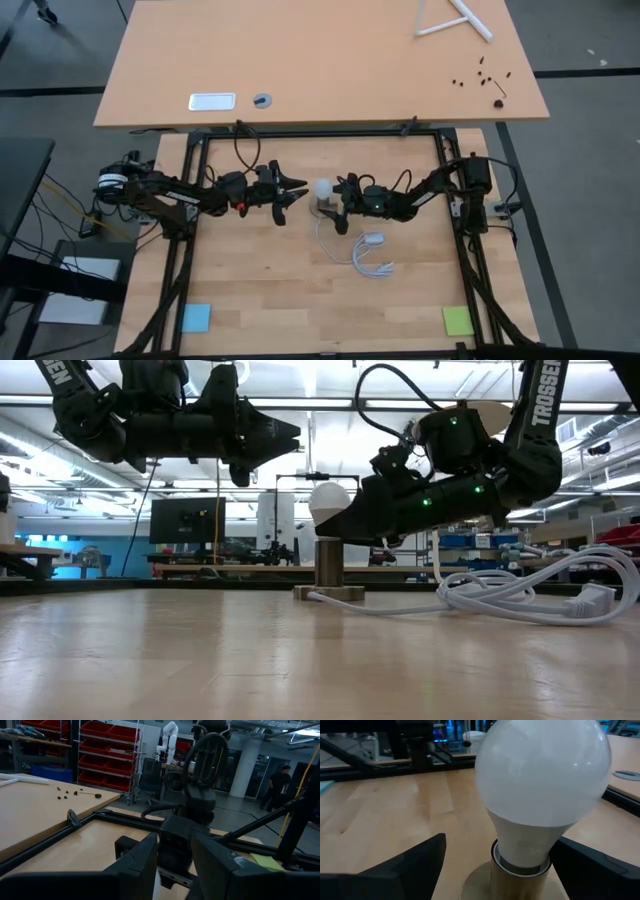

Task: Screw lightbulb
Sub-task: Insert the white lightbulb into the golden lamp

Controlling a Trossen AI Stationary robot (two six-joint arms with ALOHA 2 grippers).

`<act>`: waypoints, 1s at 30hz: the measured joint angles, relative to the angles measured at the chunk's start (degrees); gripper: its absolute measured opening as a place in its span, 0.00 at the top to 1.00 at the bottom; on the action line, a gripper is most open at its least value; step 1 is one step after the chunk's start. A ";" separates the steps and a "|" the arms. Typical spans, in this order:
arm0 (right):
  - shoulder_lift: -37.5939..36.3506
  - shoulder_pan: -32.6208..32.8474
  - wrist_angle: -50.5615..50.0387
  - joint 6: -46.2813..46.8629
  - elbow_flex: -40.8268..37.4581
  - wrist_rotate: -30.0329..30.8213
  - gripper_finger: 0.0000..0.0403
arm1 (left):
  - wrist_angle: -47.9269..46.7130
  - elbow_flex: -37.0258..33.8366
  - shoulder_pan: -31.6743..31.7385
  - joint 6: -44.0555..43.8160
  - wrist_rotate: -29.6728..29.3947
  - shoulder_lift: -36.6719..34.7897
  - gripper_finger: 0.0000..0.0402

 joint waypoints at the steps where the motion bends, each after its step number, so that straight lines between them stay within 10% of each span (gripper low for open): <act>1: 0.00 0.32 -0.36 -0.10 0.39 -0.11 0.12 | 0.00 0.00 0.00 0.00 0.00 -0.01 0.68; 30: 0.00 1.76 -4.87 -4.31 2.69 5.36 0.12 | -0.20 0.00 0.00 -0.20 0.68 0.02 0.68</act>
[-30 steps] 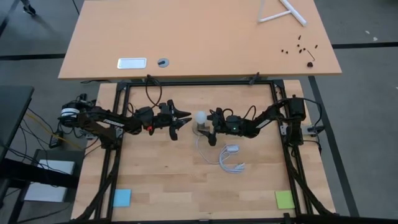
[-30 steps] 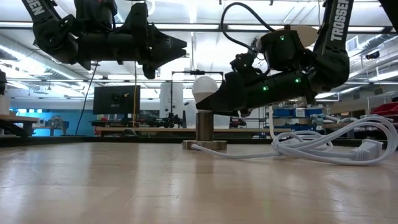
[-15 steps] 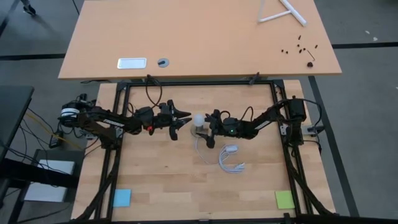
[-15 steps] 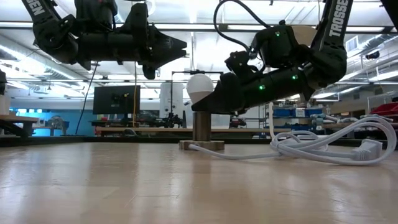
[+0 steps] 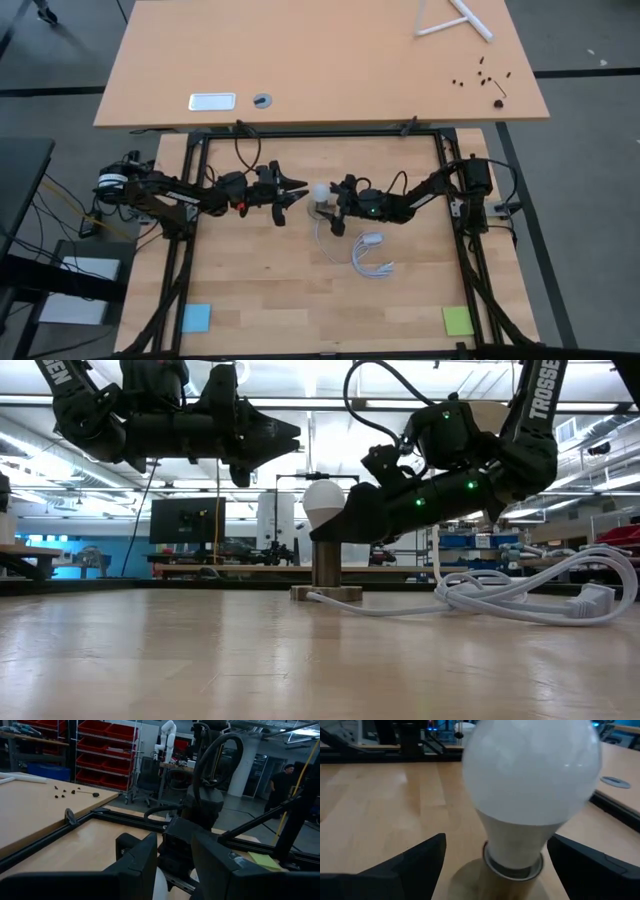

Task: Screw lightbulb
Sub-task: Insert the white lightbulb into the golden lamp

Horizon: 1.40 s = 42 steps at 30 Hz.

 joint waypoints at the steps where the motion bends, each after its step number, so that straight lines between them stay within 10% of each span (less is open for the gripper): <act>1: 0.00 0.00 0.02 -0.35 0.00 0.45 0.12 | 0.00 0.00 0.00 0.00 0.00 0.00 0.68; 24: -24.37 -0.04 -36.09 -5.35 1.00 0.42 0.12 | 0.28 0.00 0.02 0.28 0.00 0.00 0.68; 42: -27.72 -2.60 -83.48 -8.57 34.81 -6.54 0.12 | 0.38 0.00 2.28 1.55 3.83 0.00 0.68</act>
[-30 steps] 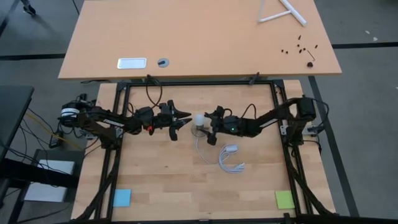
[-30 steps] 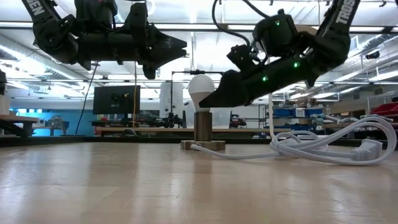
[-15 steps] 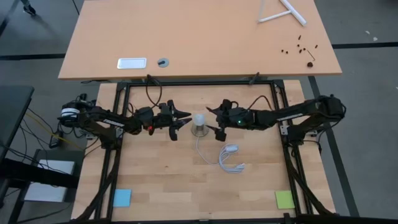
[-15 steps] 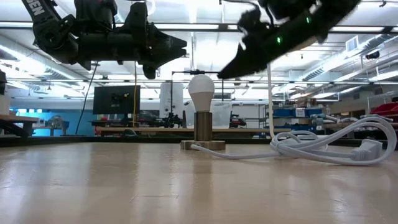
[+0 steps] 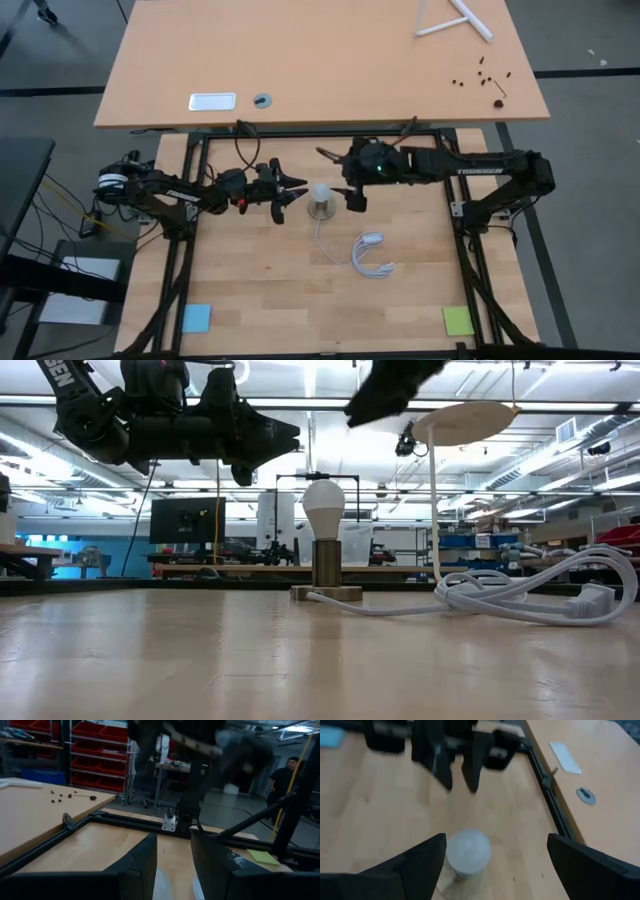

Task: Screw lightbulb
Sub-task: Insert the white lightbulb into the golden lamp

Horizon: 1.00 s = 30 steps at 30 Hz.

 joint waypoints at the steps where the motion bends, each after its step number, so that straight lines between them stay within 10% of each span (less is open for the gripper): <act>1: 0.57 -0.50 -0.65 -0.16 1.40 -1.12 0.12 | -0.03 0.00 0.04 0.04 0.29 0.00 0.68; 19: 25.01 -5.13 -35.24 0.26 40.20 -6.17 0.16 | -0.55 0.00 4.64 3.77 3.15 -0.02 0.68; 30: 34.49 -5.14 -43.30 -4.85 46.59 -10.14 0.14 | -4.02 -0.07 5.43 6.42 2.56 -0.02 0.68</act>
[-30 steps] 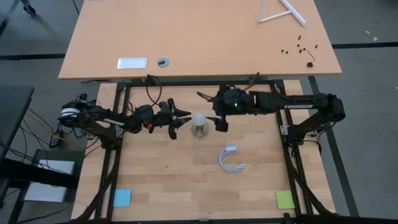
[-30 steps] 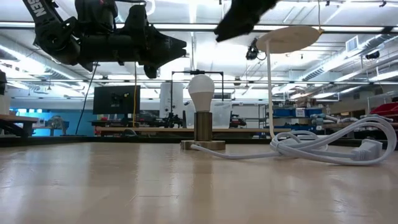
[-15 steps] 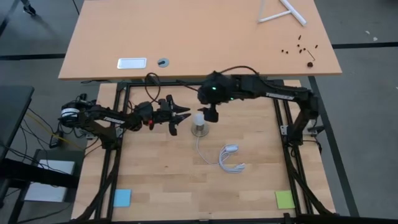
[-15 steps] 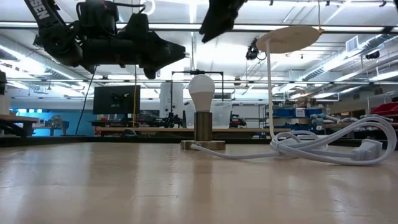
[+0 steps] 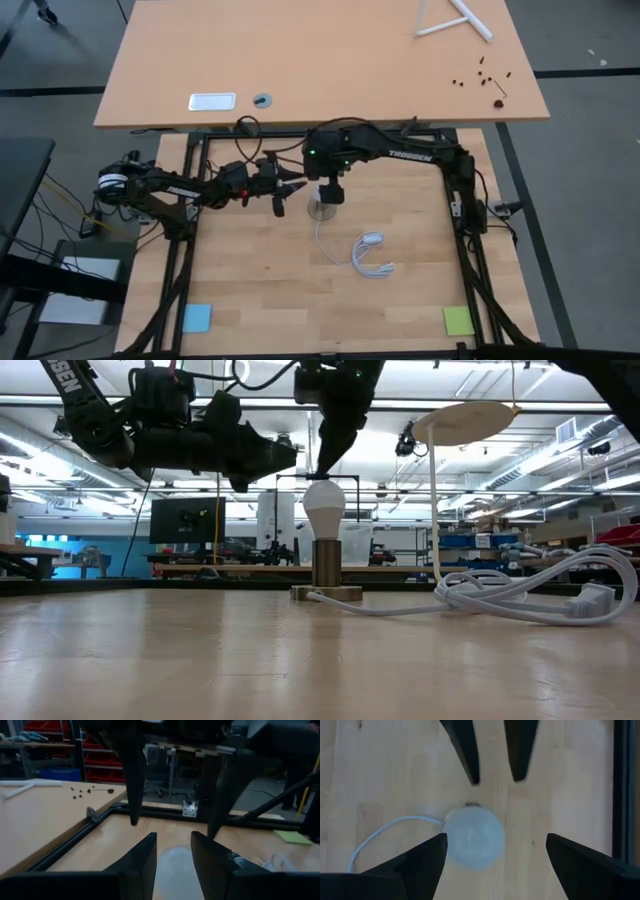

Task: Screw lightbulb
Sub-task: Insert the white lightbulb into the golden lamp

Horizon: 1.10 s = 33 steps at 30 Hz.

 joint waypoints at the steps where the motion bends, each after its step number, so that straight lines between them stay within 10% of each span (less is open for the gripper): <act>1: 0.06 0.01 0.31 -0.49 0.01 -0.06 0.14 | -0.01 0.00 0.09 0.15 -0.35 0.00 0.68; 33: 1.99 -0.63 1.67 -6.24 -3.96 -3.39 0.14 | -4.10 0.00 1.45 -0.01 -1.39 -0.02 0.68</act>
